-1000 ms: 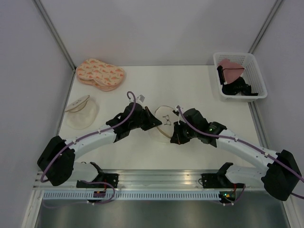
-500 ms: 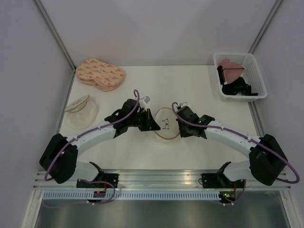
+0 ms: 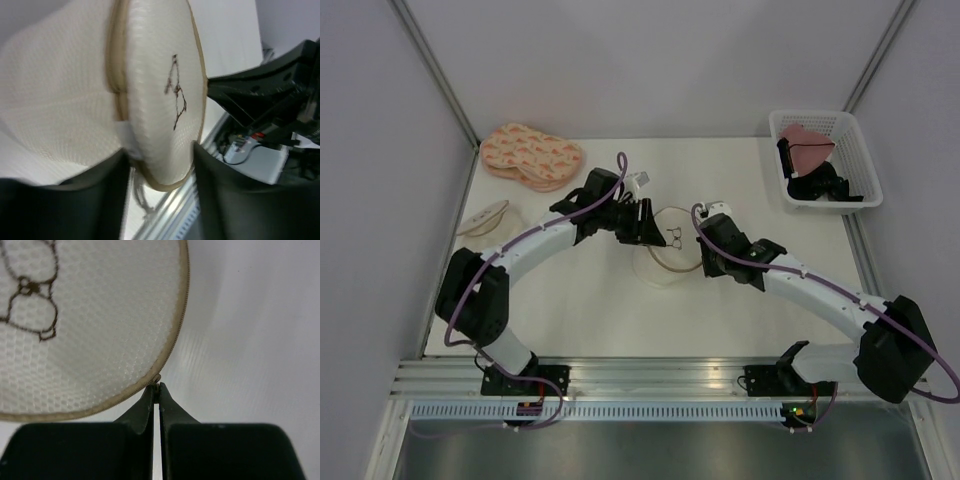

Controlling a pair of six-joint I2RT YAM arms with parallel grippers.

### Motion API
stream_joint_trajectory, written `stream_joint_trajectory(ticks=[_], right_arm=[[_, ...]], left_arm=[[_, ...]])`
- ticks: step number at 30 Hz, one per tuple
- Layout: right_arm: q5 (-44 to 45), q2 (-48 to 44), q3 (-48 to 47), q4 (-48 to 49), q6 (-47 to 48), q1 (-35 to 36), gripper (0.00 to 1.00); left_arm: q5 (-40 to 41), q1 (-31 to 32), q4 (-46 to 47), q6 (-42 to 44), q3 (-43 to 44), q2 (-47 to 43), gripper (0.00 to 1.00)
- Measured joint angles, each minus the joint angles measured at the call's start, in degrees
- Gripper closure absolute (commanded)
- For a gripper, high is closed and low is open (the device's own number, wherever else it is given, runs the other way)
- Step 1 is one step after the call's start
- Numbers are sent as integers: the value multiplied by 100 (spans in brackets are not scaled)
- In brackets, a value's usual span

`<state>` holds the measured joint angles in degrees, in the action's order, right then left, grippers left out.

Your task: Unzip the laundry bag and remove the bra

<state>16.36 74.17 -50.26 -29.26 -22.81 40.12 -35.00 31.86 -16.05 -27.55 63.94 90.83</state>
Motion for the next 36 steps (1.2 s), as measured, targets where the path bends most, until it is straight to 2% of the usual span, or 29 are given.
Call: stream_joint_trajectory(ticks=[1, 2, 6, 9, 11, 17, 22, 26, 31, 35, 36], right_arm=[[-79, -57, 26, 0, 7, -11, 99], [-177, -120, 44, -4, 9, -17, 100], [-713, -282, 90, 76, 4, -28, 100], [-1421, -308, 142, 188, 9, -31, 100], [-1928, -308, 170, 254, 13, -33, 100], [-3864, -433, 402, 776, 55, 76, 100], [-4653, -496, 476, 1134, 50, 168, 100], [-4798, -372, 476, 1322, 48, 188, 100], [-4769, -219, 479, 1384, 50, 219, 100], [-4725, -208, 479, 1388, 50, 245, 100], [-4699, -208, 481, 1390, 48, 247, 100]], left_arm=[[26, -4, -94, 37, 221, 146, 22], [101, -20, -146, 52, 435, 278, 20], [680, -28, -201, -70, 1029, 518, 17], [1335, -11, -149, -374, 1003, 348, 13], [1707, 22, -162, -597, 708, 57, 13], [2500, 173, -238, -1488, -979, -1480, 10], [2535, 249, -122, -2273, -1849, -2214, 10], [2262, 426, 332, -2846, -2194, -2177, 10], [1967, 699, 859, -3357, -2214, -1893, 11], [1799, 846, 1102, -3578, -2214, -1676, 25], [1784, 850, 1137, -3613, -2214, -1631, 36]])
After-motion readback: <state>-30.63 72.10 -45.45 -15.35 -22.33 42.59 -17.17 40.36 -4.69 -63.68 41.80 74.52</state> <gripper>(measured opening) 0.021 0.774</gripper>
